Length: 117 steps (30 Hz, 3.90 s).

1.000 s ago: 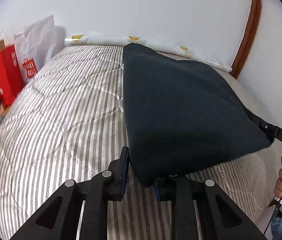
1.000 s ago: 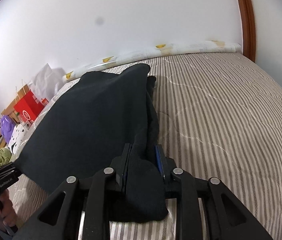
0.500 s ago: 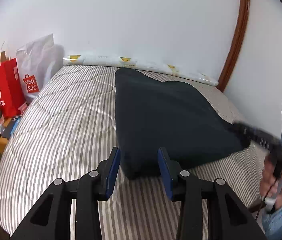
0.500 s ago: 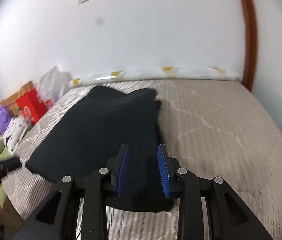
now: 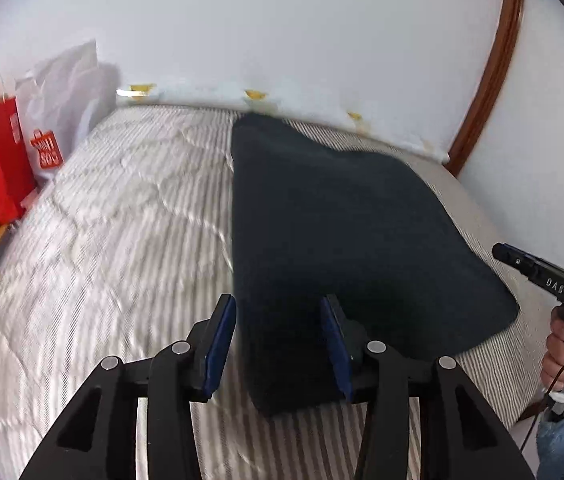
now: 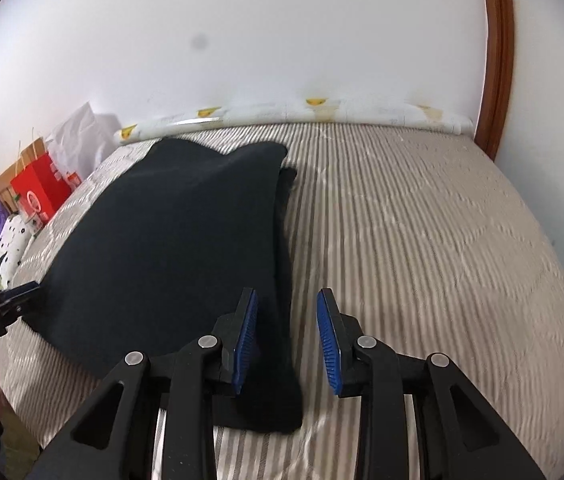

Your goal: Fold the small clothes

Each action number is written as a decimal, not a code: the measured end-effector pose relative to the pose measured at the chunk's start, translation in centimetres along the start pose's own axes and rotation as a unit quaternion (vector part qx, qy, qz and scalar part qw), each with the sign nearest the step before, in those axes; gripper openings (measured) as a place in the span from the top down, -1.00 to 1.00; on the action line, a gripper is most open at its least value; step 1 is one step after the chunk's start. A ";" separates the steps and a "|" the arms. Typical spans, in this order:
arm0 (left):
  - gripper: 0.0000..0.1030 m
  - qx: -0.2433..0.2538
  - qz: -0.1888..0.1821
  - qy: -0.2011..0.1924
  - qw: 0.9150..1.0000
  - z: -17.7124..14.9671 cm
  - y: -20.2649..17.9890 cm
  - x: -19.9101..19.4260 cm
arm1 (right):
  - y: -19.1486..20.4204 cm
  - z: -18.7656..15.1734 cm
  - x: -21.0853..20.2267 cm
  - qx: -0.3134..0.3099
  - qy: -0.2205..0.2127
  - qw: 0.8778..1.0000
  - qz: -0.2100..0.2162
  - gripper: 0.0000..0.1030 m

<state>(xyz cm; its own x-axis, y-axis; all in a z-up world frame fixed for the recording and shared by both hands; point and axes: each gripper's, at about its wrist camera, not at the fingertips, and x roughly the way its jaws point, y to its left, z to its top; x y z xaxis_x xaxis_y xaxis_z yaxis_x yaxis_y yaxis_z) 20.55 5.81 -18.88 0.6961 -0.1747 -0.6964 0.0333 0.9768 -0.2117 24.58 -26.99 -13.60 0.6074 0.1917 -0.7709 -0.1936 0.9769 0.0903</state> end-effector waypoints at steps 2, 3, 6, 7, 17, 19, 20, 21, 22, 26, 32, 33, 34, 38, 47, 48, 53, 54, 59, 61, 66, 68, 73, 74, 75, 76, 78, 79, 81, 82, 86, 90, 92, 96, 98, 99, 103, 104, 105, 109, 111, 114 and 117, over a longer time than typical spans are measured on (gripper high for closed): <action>0.19 0.001 0.005 -0.009 1.000 1.6 0.2 0.1 | 0.0 2.1 0.6 -0.002 -0.003 1.000 0.001 0.36; 0.19 0.001 0.006 -0.010 1.000 2.2 0.3 0.3 | 0.1 3.3 1.0 -0.006 -0.004 1.000 0.002 0.32; 0.19 0.002 0.013 -0.016 1.000 4.3 0.6 1.1 | 0.3 6.2 2.4 -0.015 -0.004 1.000 0.007 0.23; 0.19 0.002 0.015 -0.017 1.000 5.0 0.7 1.5 | 0.3 7.0 2.9 -0.014 -0.003 1.000 0.010 0.20; 0.19 0.017 0.010 0.001 1.000 9.8 0.5 6.6 | 0.5 13.0 11.8 0.031 0.061 0.996 0.065 0.12; 0.19 0.019 0.006 0.012 1.000 9.9 0.4 7.9 | 0.7 13.5 13.7 0.037 0.075 0.994 0.071 0.12; 0.19 0.019 0.002 0.019 1.000 9.9 0.4 8.5 | 0.8 13.7 14.7 0.039 0.082 0.993 0.071 0.12; 0.19 0.018 -0.001 0.027 0.999 9.9 0.3 9.1 | 0.8 13.8 15.6 0.041 0.088 0.993 0.070 0.12; 0.19 0.017 -0.003 0.033 0.999 9.8 0.3 9.7 | 0.9 13.8 16.2 0.043 0.092 0.992 0.069 0.12; 0.12 0.023 -0.001 0.035 0.999 9.5 0.1 10.5 | 0.8 14.1 17.7 0.054 0.095 0.991 0.076 0.14; 0.12 0.024 -0.006 0.035 0.999 9.5 0.2 10.4 | 2.1 14.9 17.2 0.002 0.054 0.995 0.080 0.81; 0.12 0.024 -0.006 0.034 0.999 9.5 0.3 10.4 | 2.1 15.0 16.5 -0.002 0.034 0.996 0.085 0.84; 0.12 0.024 -0.008 0.034 0.999 9.5 0.3 10.4 | 1.6 15.1 15.4 0.001 0.003 0.996 0.093 0.85; 0.12 0.029 -0.005 0.037 0.999 9.5 0.0 10.3 | 0.3 15.2 15.2 0.022 -0.014 0.995 0.094 0.85; 0.12 0.035 -0.001 0.038 0.999 8.4 -0.3 8.9 | -1.0 14.5 15.3 0.058 0.051 0.993 0.088 0.55; 0.12 0.035 -0.001 0.038 0.999 8.3 -0.3 8.7 | -1.1 14.1 14.3 0.058 0.049 0.993 0.088 0.47; 0.12 0.030 -0.004 0.038 0.999 7.2 -0.7 7.7 | -1.3 10.8 9.5 0.034 0.055 0.994 0.087 0.34; 0.12 0.031 -0.003 0.038 0.999 6.9 -0.9 7.5 | -1.1 10.1 8.8 0.029 0.058 0.994 0.088 0.34; 0.11 0.036 -0.002 0.038 0.999 5.8 -1.4 6.3 | 0.5 6.2 5.8 0.002 0.081 0.992 0.101 0.34; 0.11 0.035 -0.002 0.038 0.999 5.3 -1.4 5.9 | 0.8 4.9 5.3 0.002 0.087 0.991 0.106 0.34; 0.11 0.032 -0.002 0.041 0.999 4.6 -1.3 5.1 | 0.6 3.2 5.5 0.022 0.099 0.990 0.101 0.34; 0.10 0.032 -0.001 0.042 0.999 4.3 -1.3 5.0 | 0.5 3.2 5.7 0.029 0.098 0.989 0.102 0.34; 0.09 0.028 0.004 0.043 0.999 4.0 -1.3 4.9 | 1.1 3.4 5.4 0.015 0.090 0.991 0.099 0.92; 0.09 0.027 0.005 0.043 0.999 4.0 -1.3 4.9 | 1.3 3.4 5.1 0.008 0.081 0.992 0.099 0.94; 0.09 0.026 0.006 0.043 0.999 4.0 -1.3 4.9 | 1.3 3.5 4.8 0.005 0.074 0.992 0.098 0.94; 0.09 0.026 0.006 0.044 0.999 4.0 -1.3 4.9 | 1.2 3.6 4.0 0.001 0.055 0.994 0.094 0.95; 0.09 0.027 0.006 0.044 0.999 3.9 -1.4 4.8 | 0.9 3.8 2.9 0.001 0.028 0.995 0.094 0.95; 0.09 0.028 0.007 0.043 0.999 3.9 -1.4 4.8 | 0.5 3.9 2.6 0.007 0.022 0.995 0.093 0.95; 0.09 0.030 0.008 0.043 0.999 3.9 -1.5 4.7 | 0.2 3.9 3.0 0.013 0.030 0.995 0.090 0.95; 0.09 0.029 0.009 0.043 0.999 3.8 -1.5 4.6 | 0.1 3.8 3.3 0.016 0.036 0.996 0.085 0.95; 0.09 0.026 0.008 0.044 0.999 3.5 -1.3 4.3 | 0.6 3.6 3.5 0.012 0.042 0.996 0.072 0.95; 0.09 0.022 0.008 0.045 0.999 3.1 -1.3 4.0 | 1.3 3.8 2.3 0.006 0.032 0.998 0.045 0.92; 0.09 0.019 0.008 0.044 0.999 3.0 -1.4 3.9 | 1.6 4.0 1.2 0.004 0.014 0.999 0.033 0.91; 0.09 0.018 0.007 0.041 0.999 2.6 -1.6 3.6 | 3.3 4.2 0.0 -0.014 -0.003 0.999 0.041 0.86; 0.09 0.019 0.005 0.041 0.999 2.3 -1.5 3.3 | 4.4 3.7 -0.1 -0.031 -0.003 0.998 0.045 0.82; 0.09 0.019 0.005 0.041 0.999 2.0 -1.5 3.2 | 4.8 3.5 0.0 -0.037 -0.002 0.998 0.046 0.80; 0.07 0.019 0.001 0.044 0.999 1.2 -1.1 2.7 | 6.2 1.7 0.8 -0.058 0.015 0.998 0.032 0.80; 0.06 0.020 0.002 0.045 0.999 0.9 -1.0 2.7 | 6.3 1.3 0.9 -0.060 0.018 0.998 0.027 0.80; 0.05 0.021 0.003 0.044 0.999 0.8 -1.1 2.6 | 6.3 0.9 1.2 -0.063 0.021 0.998 0.020 0.80; 0.03 0.020 0.004 0.045 0.999 0.5 -1.1 2.4 | 5.5 -0.8 1.6 -0.064 0.030 0.997 -0.005 0.80; 0.03 0.020 0.006 0.044 0.999 0.5 -1.2 2.4 | 5.2 -1.1 1.3 -0.059 0.028 0.998 -0.006 0.80; 0.03 0.021 0.007 0.044 0.999 0.3 -1.3 2.1 | 5.0 -1.2 0.9 -0.054 0.028 0.998 -0.009 0.80; 0.04 0.024 0.007 0.045 0.999 0.0 -1.5 1.8 | 4.9 -1.2 0.6 -0.049 0.028 0.998 -0.012 0.80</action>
<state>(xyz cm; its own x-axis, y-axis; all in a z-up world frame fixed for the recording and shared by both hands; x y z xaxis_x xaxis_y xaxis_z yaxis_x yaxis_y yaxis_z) 21.78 4.06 -19.78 0.6297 -0.1684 -0.7584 0.0596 0.9838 -0.1689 23.07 -22.17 -14.37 0.5700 0.1596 -0.8060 -0.2559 0.9666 0.0104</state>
